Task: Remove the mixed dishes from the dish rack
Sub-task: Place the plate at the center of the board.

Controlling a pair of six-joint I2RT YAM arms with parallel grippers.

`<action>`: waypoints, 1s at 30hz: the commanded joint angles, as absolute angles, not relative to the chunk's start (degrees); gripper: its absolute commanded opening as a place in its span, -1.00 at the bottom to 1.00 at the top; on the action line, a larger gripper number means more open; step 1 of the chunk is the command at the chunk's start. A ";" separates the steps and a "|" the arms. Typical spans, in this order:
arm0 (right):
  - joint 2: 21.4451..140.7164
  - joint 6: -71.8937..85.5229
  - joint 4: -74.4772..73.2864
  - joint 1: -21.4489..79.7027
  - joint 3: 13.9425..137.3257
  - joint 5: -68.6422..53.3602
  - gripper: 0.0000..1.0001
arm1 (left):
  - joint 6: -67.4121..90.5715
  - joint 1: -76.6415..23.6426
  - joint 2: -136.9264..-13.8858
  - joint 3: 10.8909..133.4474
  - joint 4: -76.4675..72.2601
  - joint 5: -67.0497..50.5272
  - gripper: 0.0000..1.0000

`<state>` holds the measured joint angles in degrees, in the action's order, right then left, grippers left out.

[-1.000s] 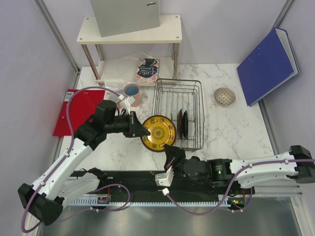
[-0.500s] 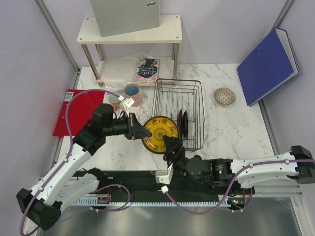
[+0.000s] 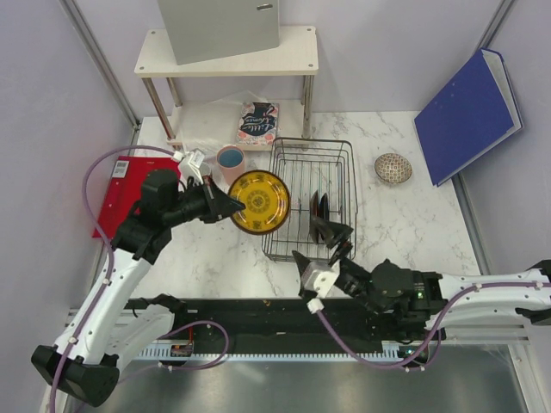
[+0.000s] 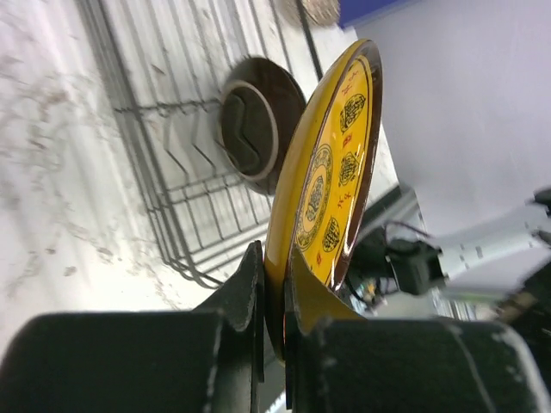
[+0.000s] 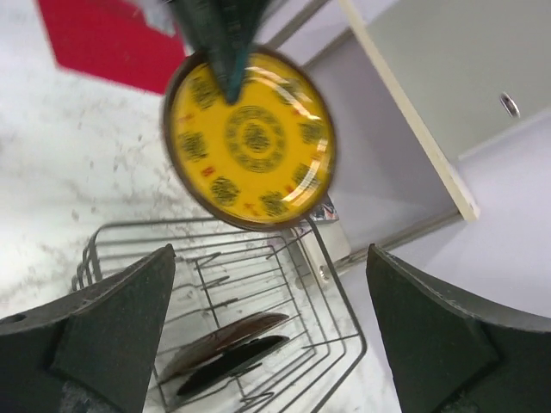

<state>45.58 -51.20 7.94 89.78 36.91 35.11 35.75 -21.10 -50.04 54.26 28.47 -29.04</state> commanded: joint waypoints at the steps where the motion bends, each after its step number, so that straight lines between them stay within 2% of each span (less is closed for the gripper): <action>1: 41.31 -30.70 9.32 89.74 44.64 45.51 0.96 | 36.65 -17.67 -48.61 56.95 31.98 -19.26 -0.97; 4: 39.03 -21.47 9.05 89.74 46.32 49.39 0.96 | 38.05 -14.86 -48.34 56.69 35.40 -11.37 -0.97; 10: 34.19 -12.23 12.91 89.74 43.34 49.13 0.96 | 41.74 -10.02 -46.59 52.66 38.76 -3.53 -0.97; 20: 32.17 -7.83 13.45 89.74 38.67 47.64 0.96 | 49.39 -4.92 -49.04 35.61 25.42 -11.25 -0.97; 30: 30.85 -4.22 13.80 89.74 36.04 49.48 0.96 | 49.57 -5.01 -59.93 32.96 15.65 -12.39 -0.97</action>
